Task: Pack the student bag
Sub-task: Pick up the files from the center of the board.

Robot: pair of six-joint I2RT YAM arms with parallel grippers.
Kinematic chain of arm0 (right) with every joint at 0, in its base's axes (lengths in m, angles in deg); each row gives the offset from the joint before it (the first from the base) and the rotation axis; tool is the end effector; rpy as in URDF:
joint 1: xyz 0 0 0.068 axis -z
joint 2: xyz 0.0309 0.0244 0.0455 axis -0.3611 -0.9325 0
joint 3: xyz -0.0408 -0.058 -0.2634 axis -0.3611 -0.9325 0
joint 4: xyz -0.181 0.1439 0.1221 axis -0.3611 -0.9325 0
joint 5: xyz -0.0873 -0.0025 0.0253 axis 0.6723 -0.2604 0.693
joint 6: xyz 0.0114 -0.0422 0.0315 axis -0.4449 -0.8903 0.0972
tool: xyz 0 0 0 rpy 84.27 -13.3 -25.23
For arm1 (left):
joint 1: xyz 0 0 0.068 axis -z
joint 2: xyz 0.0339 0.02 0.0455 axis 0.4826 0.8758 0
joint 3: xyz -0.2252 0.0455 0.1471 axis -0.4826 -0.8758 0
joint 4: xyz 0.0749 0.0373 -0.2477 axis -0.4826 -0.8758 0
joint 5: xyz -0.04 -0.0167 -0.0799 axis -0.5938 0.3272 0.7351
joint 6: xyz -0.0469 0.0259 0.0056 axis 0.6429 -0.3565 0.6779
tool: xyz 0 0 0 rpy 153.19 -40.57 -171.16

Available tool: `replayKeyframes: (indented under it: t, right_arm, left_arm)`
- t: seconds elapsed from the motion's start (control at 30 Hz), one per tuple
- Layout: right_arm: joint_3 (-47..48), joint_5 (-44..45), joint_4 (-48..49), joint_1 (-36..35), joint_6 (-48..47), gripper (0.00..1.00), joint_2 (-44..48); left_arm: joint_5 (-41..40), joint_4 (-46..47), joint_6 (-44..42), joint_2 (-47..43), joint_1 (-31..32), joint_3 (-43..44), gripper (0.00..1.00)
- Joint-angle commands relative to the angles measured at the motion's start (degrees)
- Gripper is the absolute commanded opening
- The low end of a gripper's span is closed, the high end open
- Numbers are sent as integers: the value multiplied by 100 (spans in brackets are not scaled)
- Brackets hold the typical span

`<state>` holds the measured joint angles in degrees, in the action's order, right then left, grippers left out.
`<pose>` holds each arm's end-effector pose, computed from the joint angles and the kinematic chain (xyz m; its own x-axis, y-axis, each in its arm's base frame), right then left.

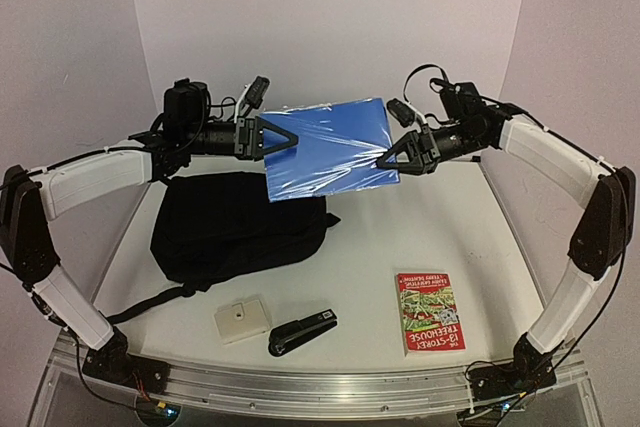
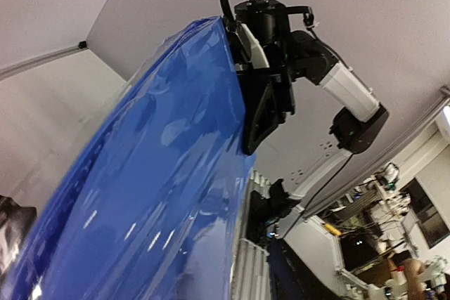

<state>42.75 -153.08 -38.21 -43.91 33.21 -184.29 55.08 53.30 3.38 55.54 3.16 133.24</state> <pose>0.3238 0.1722 0.3551 -0.6928 -0.2753 -0.6665 -0.7045 0.0606 0.7072 0.2925 -0.2174 0.3608 -0.5929 0.0215 -0.8050 0.8037 0.0774 -0.5899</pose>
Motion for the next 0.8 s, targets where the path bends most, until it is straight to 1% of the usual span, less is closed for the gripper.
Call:
replayKeyframes:
  t: [0.0, 0.07, 0.1, 0.17, 0.23, 0.27, 0.33, 0.43, 0.53, 0.63, 0.67, 0.77]
  right_arm:
    - [-45, -5, 229, 67, 286, 0, 187]
    - [-59, 67, 230, 119, 326, 0, 214]
    - [-71, 115, 239, 153, 331, 0, 235]
    - [-60, 261, 247, 255, 393, 0, 266]
    - [-65, 473, 265, 368, 469, 0, 297]
    - [-86, 598, 274, 417, 502, 0, 310]
    - [-138, 892, 278, 497, 575, 0, 335]
    - [-238, 1337, 295, 626, 694, 0, 359]
    - [-330, 1577, 317, 860, 793, 0, 377]
    - [-442, 1800, 348, 1090, 911, 0, 380]
    - [-484, 1877, 354, 1155, 947, 0, 378]
    - [-611, 2055, 384, 1304, 1024, 0, 384]
  left_arm:
    - [-1006, -808, -626, -342, 15, 83, 62]
    - [-1261, -849, -694, -441, 7, 23, 70]
    - [-1408, -991, -715, -479, 6, 2, 75]
    - [-1871, -1250, -798, -534, -5, -6, 83]
    - [-2471, -1634, -943, -502, -11, 61, 88]
    - [-2736, -1849, -1055, -446, -11, 128, 88]
    - [-3262, -2227, -1289, -275, -11, 241, 89]
    - [-3827, -2912, -1703, 89, 44, 536, 87]
    - [-4387, -3541, -2085, 619, 280, 1024, 84]
    - [-5154, -4250, -2395, 1253, 647, 1561, 82]
    - [-5320, -4409, -2454, 1428, 749, 1745, 81]
    - [-5480, -4684, -2549, 1962, 948, 2217, 78]
